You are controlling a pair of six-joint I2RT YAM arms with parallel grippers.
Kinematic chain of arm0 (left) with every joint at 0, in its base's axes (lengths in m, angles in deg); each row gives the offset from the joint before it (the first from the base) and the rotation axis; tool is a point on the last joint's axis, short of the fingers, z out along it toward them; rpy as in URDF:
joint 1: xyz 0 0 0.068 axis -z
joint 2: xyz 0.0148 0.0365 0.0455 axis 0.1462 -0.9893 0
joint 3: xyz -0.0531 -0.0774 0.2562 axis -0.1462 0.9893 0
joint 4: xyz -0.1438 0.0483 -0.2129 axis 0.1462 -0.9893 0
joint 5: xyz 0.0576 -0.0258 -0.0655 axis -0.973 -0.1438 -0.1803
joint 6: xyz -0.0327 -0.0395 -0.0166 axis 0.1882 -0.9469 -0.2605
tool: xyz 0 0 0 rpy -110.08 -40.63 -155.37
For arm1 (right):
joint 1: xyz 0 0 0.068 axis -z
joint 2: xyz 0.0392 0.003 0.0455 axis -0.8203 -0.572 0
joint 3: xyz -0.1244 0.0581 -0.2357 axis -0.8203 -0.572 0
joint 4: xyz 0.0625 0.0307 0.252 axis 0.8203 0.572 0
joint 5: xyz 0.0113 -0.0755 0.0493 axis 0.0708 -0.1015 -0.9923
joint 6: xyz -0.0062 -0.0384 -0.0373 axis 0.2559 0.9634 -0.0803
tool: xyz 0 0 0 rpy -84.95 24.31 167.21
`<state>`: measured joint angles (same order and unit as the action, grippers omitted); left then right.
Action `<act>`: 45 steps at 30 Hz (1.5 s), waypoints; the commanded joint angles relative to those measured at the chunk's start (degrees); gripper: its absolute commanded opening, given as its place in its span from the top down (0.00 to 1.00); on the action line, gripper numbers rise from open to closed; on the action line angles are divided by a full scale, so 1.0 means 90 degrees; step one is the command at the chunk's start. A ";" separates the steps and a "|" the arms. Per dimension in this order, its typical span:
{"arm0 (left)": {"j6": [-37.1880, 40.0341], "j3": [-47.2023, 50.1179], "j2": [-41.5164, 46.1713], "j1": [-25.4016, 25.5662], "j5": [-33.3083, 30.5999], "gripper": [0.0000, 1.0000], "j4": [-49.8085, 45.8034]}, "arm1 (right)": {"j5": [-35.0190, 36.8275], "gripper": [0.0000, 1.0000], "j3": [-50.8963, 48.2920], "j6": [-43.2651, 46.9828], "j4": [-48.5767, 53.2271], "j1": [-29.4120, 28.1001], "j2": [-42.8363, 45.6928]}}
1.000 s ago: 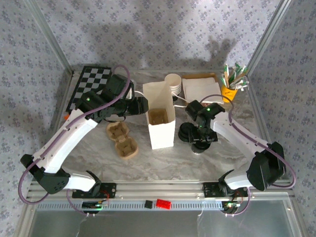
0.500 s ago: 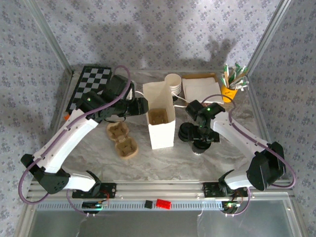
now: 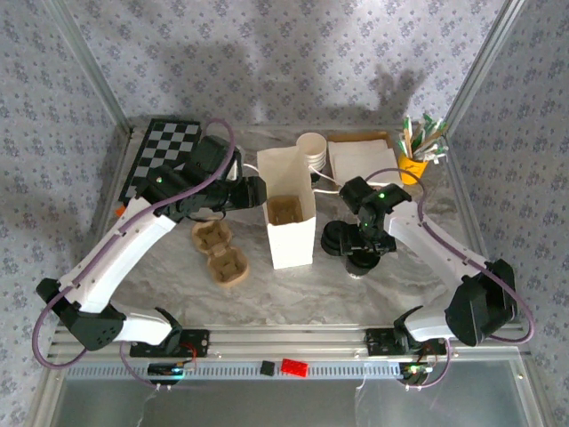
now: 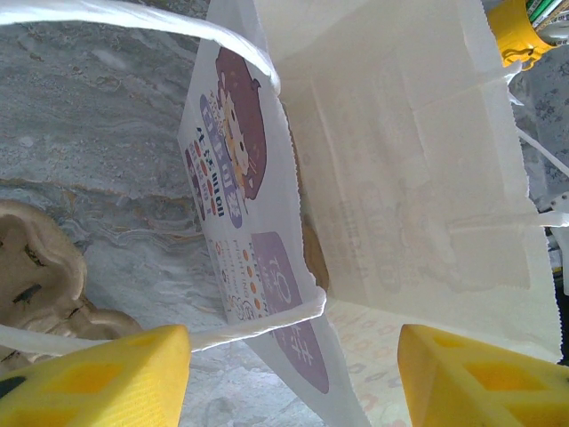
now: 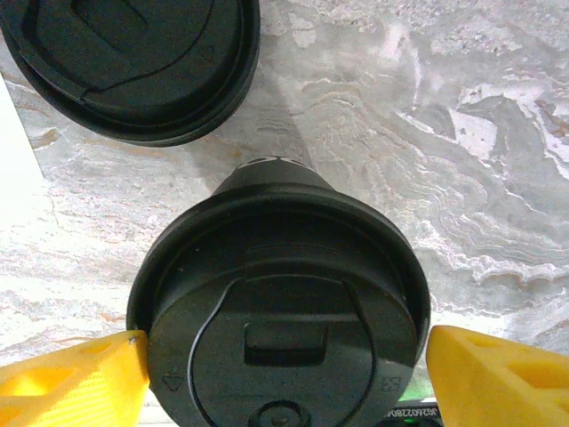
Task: Pack the takeout coffee
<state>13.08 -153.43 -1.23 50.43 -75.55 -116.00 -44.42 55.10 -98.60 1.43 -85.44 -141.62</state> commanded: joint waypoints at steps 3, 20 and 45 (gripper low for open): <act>0.0069 -0.0054 0.0154 0.0025 -0.0036 0.37 -0.0030 | -0.0094 0.19 -0.0158 0.0078 -0.0035 0.0063 0.0105; 0.0069 -0.0183 0.0223 0.0029 -0.0113 0.37 -0.0169 | 0.0019 0.29 0.0108 -0.0160 0.0078 0.0052 0.0367; 0.0285 -0.0924 -0.1175 0.0562 -0.0383 0.42 -0.0889 | 0.0242 0.33 0.2695 -0.0349 0.2563 -0.0307 0.0957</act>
<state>14.89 -159.49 -10.68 55.00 -77.67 -123.24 -43.77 75.85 -100.59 19.42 -87.27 -133.42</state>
